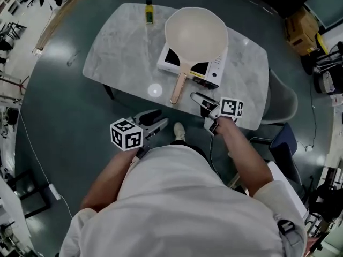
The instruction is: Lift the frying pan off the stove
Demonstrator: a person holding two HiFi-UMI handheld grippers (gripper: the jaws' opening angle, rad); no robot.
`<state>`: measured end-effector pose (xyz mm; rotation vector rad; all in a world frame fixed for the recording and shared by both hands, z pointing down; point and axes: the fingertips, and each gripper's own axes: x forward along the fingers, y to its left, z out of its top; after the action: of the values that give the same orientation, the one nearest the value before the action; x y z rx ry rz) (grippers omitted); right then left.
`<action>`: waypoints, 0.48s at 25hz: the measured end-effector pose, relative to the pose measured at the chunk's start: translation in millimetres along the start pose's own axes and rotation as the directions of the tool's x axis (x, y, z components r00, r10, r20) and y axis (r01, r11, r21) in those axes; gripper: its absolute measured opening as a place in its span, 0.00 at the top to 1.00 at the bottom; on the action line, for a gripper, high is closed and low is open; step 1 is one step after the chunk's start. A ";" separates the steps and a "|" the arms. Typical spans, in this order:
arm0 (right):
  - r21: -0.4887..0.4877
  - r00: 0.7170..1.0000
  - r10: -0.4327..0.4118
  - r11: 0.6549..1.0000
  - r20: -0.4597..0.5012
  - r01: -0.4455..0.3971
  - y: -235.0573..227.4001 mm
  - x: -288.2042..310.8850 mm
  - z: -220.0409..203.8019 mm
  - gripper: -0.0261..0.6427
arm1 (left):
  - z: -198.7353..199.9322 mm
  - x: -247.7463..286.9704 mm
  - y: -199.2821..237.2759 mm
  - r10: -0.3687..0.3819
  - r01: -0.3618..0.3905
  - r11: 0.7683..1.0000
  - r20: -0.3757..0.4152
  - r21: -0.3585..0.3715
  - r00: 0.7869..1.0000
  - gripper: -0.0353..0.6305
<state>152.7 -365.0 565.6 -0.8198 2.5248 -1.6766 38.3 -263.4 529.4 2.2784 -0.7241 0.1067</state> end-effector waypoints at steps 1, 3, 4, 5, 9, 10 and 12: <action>0.015 1.000 0.016 1.000 -0.014 -0.016 -7.8 8.6 11.5 0.62 | 2.5 10.4 9.6 0.018 -0.018 1.000 -0.004 -0.009 1.000 0.65; 0.054 0.998 0.045 0.998 -0.033 -0.043 -23.3 26.9 33.1 0.60 | 6.3 30.5 30.0 0.055 -0.055 0.998 -0.012 -0.036 0.998 0.63; 0.076 0.998 0.055 0.996 -0.041 -0.052 -31.1 36.4 41.4 0.59 | 6.9 39.4 40.2 0.071 -0.071 0.996 -0.016 -0.052 0.997 0.62; 0.098 0.997 0.064 0.993 -0.048 -0.059 -38.6 46.0 47.6 0.58 | 6.4 47.6 49.6 0.082 -0.083 0.994 -0.019 -0.071 0.996 0.62; 0.153 0.989 0.129 0.981 -0.070 -0.117 -58.2 84.4 68.5 0.55 | 5.3 78.4 73.9 0.095 -0.097 0.985 -0.025 -0.140 0.995 0.59; 0.166 0.987 0.143 0.978 -0.074 -0.129 -62.4 91.9 76.8 0.54 | 8.0 88.1 77.5 0.097 -0.100 0.983 -0.028 -0.156 0.995 0.58; 0.190 0.983 0.165 0.971 -0.078 -0.147 -70.4 103.9 95.3 0.53 | 14.6 108.7 85.6 0.103 -0.107 0.976 -0.030 -0.188 0.994 0.57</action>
<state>119.1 -511.2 614.0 -0.5262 2.3714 -1.8983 82.1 -373.4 602.6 2.0558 -0.8094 0.1058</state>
